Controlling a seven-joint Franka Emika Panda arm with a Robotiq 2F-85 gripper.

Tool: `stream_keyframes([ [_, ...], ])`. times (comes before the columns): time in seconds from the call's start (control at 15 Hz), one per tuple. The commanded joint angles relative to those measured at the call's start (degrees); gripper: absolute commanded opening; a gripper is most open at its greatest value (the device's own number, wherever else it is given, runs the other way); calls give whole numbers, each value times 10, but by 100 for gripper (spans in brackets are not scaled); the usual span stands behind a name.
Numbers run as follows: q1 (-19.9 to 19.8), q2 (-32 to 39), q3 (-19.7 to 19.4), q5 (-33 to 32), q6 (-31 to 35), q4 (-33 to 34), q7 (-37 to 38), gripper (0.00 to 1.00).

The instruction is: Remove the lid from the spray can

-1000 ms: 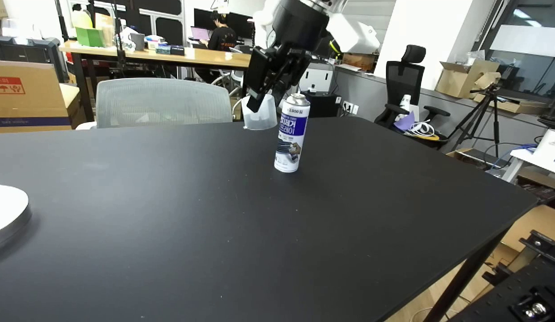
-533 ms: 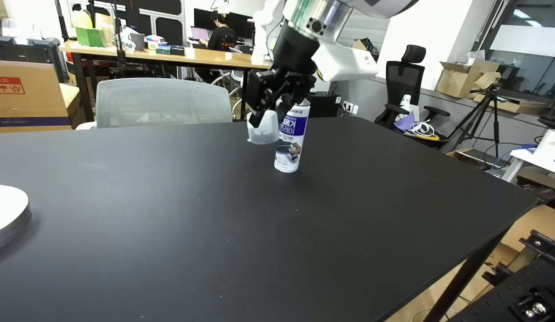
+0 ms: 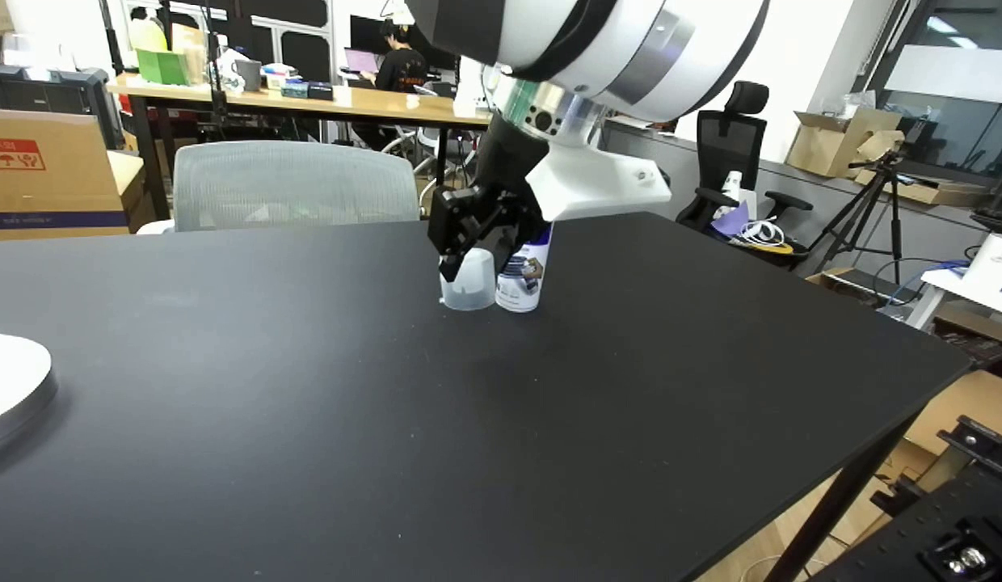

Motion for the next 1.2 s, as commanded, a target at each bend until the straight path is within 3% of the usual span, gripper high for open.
stream_keyframes([
  [0.0,-15,27,31,32,29,7,25,39],
  [0.33,-28,72,49,42,104,11,31,39],
  [0.67,-55,103,61,35,102,17,36,40],
  [0.73,-65,104,67,32,94,18,36,89],
  [0.93,-83,99,84,35,89,16,36,99],
  [1.13,-99,74,104,39,72,5,35,100],
])
